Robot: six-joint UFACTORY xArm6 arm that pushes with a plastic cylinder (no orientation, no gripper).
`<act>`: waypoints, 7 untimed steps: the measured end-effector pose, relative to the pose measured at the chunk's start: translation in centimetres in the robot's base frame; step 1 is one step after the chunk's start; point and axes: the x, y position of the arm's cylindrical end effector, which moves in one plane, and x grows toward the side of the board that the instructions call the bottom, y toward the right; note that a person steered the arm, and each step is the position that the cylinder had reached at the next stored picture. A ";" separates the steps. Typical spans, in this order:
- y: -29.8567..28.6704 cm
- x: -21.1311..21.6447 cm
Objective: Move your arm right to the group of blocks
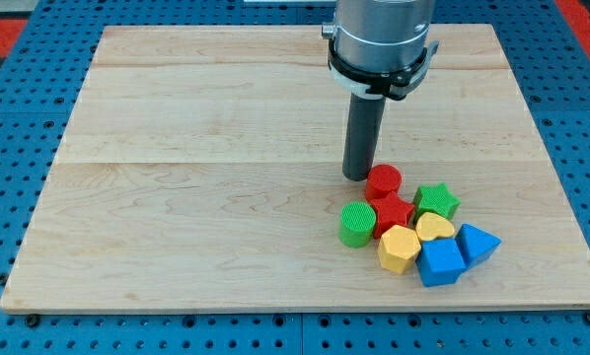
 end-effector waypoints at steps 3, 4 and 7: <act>6.0 -4.6; 14.7 -4.6; 18.4 15.5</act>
